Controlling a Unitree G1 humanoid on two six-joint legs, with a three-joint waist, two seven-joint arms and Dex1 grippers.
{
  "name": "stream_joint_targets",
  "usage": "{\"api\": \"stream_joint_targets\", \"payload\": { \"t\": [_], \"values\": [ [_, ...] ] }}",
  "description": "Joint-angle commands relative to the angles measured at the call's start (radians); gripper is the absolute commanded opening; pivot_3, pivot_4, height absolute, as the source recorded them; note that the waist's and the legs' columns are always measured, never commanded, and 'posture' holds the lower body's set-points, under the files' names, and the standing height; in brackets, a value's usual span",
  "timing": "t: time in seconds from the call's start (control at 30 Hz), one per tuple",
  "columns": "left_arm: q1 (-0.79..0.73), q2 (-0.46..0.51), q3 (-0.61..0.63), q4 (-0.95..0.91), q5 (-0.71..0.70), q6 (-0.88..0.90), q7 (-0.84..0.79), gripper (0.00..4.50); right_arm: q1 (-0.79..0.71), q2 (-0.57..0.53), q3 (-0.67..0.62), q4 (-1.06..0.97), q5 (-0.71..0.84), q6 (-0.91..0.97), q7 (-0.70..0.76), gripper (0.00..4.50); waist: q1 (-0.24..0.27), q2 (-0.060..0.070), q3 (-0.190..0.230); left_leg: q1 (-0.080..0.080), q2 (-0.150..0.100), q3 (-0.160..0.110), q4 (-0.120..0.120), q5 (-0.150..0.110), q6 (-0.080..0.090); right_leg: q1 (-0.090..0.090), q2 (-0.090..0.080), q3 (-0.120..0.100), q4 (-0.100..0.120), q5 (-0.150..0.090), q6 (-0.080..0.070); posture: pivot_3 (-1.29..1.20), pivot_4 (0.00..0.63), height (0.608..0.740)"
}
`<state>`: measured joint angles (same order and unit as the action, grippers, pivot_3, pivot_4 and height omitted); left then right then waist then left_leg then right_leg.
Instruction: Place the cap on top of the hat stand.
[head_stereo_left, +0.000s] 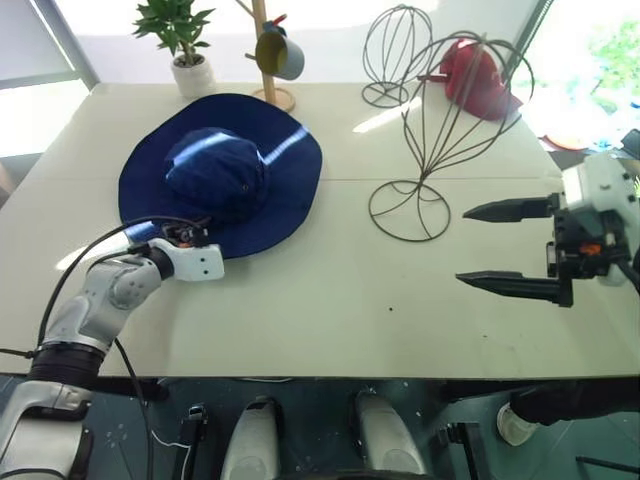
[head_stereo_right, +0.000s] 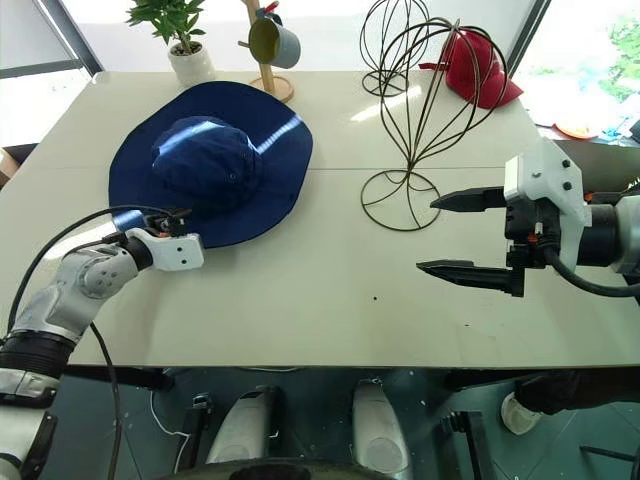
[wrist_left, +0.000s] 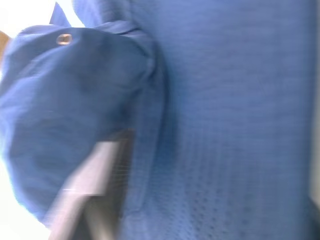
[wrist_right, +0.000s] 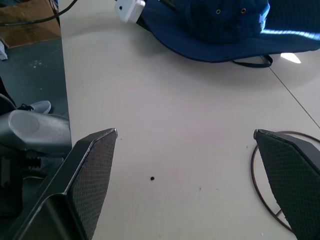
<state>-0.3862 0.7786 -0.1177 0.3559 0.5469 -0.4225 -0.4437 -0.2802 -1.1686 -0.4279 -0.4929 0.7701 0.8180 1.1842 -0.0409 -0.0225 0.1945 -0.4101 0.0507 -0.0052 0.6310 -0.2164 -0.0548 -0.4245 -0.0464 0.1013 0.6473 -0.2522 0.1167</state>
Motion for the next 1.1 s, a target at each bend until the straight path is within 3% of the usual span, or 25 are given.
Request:
{"api": "stream_joint_targets", "payload": {
  "t": [0.03, 0.1, 0.23, 0.47, 0.83, 0.97, 1.1],
  "values": [
    [-0.020, 0.010, -0.006, 0.002, -0.014, -0.012, 0.017, 0.84, -0.018, -0.025, -0.014, 0.002, 0.006, -0.020, -0.003, 4.50, 0.000, 0.000, 0.000, 0.000, 0.000, 0.000, 0.000, 0.000, 0.000, 0.000, 0.000, 0.000, 0.000, 0.000, 0.000, 0.00, 0.150, 0.739],
    [-0.021, 0.017, -0.008, 0.000, -0.022, -0.015, 0.018, 0.03, -0.018, -0.028, -0.024, 0.015, -0.001, -0.021, -0.011, 4.50, 0.002, 0.000, 0.000, 0.000, 0.000, 0.000, 0.000, 0.000, 0.000, 0.000, 0.000, 0.000, 0.000, 0.000, 0.000, 0.00, 0.150, 0.739],
    [-0.013, 0.032, -0.005, -0.023, -0.043, -0.005, -0.002, 0.03, -0.013, -0.046, -0.070, 0.038, 0.018, 0.011, -0.022, 4.50, 0.001, 0.000, 0.000, 0.000, 0.000, 0.000, 0.000, 0.000, 0.000, 0.000, 0.000, 0.000, 0.000, 0.000, 0.000, 0.00, 0.150, 0.739],
    [-0.113, -0.013, 0.107, -0.160, -0.321, 0.280, -0.184, 0.03, -0.016, -0.058, -0.160, 0.087, 0.013, 0.002, -0.031, 4.50, 0.003, -0.001, 0.000, 0.000, 0.000, 0.000, 0.000, 0.000, 0.000, 0.000, 0.000, 0.000, 0.000, 0.000, 0.000, 0.00, 0.150, 0.739],
    [-0.652, -0.124, 0.122, -0.157, -0.582, 0.646, -0.349, 0.03, -0.077, -0.104, -0.318, 0.205, 0.059, 0.047, -0.032, 4.50, 0.000, -0.002, 0.001, -0.002, -0.001, -0.001, 0.000, 0.000, 0.000, 0.000, 0.001, 0.000, 0.000, -0.001, 0.004, 0.00, 0.150, 0.739],
    [-0.819, -0.204, 0.104, -0.069, -0.601, 0.674, -0.344, 0.03, -0.047, -0.096, -0.363, 0.202, 0.049, 0.050, -0.035, 4.50, -0.002, -0.002, 0.001, -0.003, -0.001, -0.002, 0.001, 0.000, 0.000, 0.000, 0.001, 0.000, 0.000, -0.001, 0.005, 0.00, 0.150, 0.739],
    [-1.034, -0.345, 0.092, 0.138, -0.603, 0.597, -0.305, 0.03, -0.015, -0.080, -0.430, 0.190, 0.055, 0.064, -0.053, 4.50, -0.001, -0.002, 0.001, -0.003, -0.001, -0.002, 0.001, 0.000, 0.000, 0.000, 0.001, 0.000, 0.000, -0.002, 0.005, 0.00, 0.150, 0.739]
  ]
}}
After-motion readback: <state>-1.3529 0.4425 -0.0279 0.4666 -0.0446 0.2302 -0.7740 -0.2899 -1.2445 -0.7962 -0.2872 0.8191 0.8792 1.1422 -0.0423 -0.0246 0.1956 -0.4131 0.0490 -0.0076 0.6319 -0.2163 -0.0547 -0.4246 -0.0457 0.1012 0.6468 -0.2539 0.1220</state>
